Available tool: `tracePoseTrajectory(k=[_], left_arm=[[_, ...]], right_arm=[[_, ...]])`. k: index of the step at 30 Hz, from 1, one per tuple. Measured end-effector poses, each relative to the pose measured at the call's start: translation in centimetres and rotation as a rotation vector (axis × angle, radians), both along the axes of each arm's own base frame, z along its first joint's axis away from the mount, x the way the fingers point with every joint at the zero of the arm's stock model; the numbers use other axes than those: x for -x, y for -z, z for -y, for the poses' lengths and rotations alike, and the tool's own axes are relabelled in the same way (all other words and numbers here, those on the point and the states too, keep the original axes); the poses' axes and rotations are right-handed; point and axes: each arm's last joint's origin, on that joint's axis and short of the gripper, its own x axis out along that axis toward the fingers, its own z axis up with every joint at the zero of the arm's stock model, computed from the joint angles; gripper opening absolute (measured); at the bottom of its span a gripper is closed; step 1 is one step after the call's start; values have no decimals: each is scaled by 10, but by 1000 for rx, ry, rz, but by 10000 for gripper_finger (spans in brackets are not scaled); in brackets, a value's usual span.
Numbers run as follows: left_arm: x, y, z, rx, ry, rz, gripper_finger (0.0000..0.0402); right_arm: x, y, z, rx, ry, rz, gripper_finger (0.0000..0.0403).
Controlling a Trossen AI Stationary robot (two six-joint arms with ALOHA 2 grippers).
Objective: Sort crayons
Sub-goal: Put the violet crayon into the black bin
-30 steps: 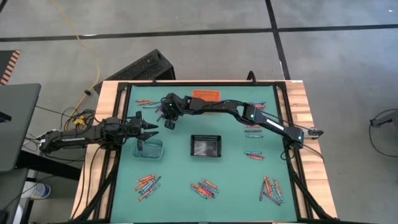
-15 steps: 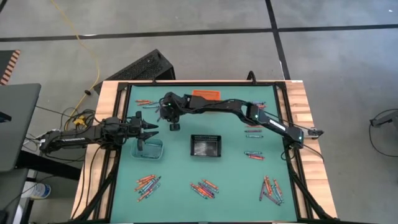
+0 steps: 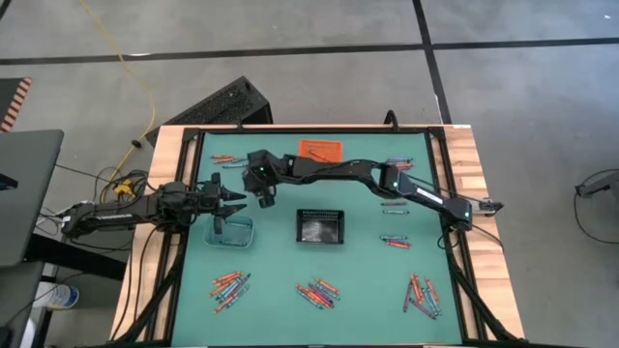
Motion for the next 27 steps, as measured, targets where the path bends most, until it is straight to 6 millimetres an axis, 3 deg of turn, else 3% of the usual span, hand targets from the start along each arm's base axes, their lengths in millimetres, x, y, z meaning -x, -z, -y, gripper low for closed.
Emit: tracePoseTrajectory(k=[6, 15, 21, 27], left_arm=[[0, 0, 0, 0, 1, 0, 125], [0, 0, 0, 0, 0, 0, 125], [0, 0, 0, 0, 1, 0, 125], [0, 0, 0, 0, 1, 0, 125]], right_arm=[[-2, 21, 7, 19, -70, -10, 243], [1, 27, 29, -68, -131, 29, 244], [3, 46, 31, -160, -131, 2, 244], [1, 53, 34, -238, -92, 19, 244]])
